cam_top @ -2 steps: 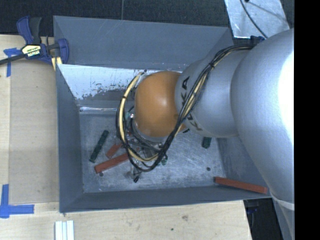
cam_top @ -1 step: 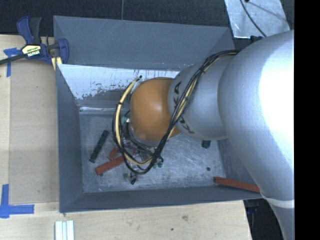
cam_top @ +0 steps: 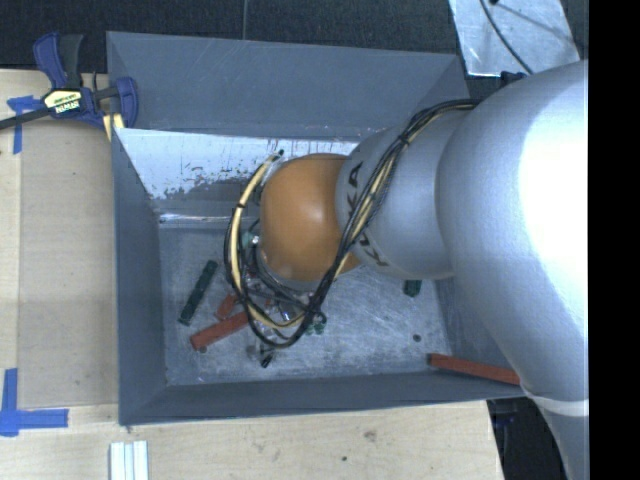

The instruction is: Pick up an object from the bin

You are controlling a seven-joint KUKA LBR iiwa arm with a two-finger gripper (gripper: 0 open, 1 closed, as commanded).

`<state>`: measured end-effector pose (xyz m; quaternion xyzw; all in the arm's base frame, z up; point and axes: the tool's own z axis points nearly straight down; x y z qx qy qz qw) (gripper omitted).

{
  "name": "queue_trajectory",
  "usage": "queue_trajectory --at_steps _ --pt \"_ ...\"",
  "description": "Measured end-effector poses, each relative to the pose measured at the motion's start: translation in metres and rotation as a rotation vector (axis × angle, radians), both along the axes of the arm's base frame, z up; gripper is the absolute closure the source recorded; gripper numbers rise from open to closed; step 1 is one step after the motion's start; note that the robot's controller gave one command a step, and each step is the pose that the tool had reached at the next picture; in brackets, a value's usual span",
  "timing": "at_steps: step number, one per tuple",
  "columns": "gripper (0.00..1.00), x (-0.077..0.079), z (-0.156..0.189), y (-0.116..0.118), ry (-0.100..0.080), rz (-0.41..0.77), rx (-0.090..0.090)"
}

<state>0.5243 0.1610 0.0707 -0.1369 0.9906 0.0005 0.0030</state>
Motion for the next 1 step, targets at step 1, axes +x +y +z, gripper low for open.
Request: queue_trajectory --at_steps 1 --pt "1.0 0.0021 0.0022 0.0006 -0.006 0.0 0.002"
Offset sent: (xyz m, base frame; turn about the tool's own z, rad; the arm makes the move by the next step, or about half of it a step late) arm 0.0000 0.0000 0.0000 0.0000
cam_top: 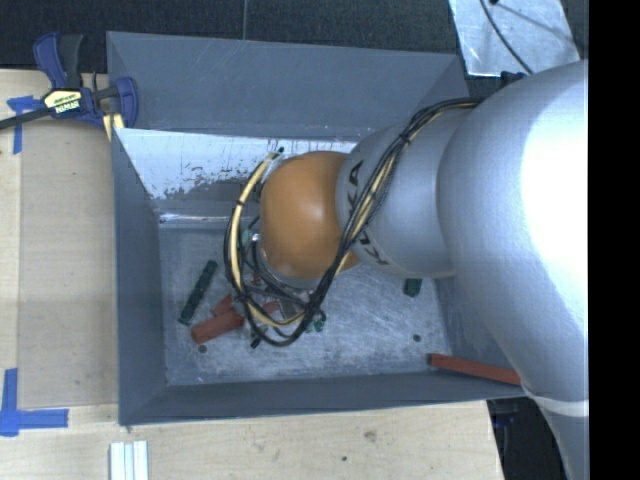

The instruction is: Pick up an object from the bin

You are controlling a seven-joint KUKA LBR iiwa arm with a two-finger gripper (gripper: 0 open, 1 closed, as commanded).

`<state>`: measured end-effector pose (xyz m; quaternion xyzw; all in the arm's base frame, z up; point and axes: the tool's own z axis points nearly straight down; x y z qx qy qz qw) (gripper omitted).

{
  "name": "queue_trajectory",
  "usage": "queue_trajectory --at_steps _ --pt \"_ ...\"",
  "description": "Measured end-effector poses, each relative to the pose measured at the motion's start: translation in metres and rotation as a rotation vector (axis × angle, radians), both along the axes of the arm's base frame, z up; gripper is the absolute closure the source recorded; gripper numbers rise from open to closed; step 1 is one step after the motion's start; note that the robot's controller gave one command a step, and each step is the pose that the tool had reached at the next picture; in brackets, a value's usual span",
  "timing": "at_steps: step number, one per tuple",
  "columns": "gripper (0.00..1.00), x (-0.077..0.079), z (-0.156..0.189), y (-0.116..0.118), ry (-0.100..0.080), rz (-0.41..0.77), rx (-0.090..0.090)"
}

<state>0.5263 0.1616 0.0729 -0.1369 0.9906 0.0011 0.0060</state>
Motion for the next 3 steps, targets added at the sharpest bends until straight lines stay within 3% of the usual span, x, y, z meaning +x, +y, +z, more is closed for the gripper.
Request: queue_trajectory --at_steps 1,2,3 --pt "1.0 0.003 0.081 0.001 0.001 -0.001 -0.001" --pt "1.0 0.004 0.108 0.001 0.005 -0.001 -0.002" --pt "1.0 0.005 0.111 0.002 0.006 -0.001 -0.002"
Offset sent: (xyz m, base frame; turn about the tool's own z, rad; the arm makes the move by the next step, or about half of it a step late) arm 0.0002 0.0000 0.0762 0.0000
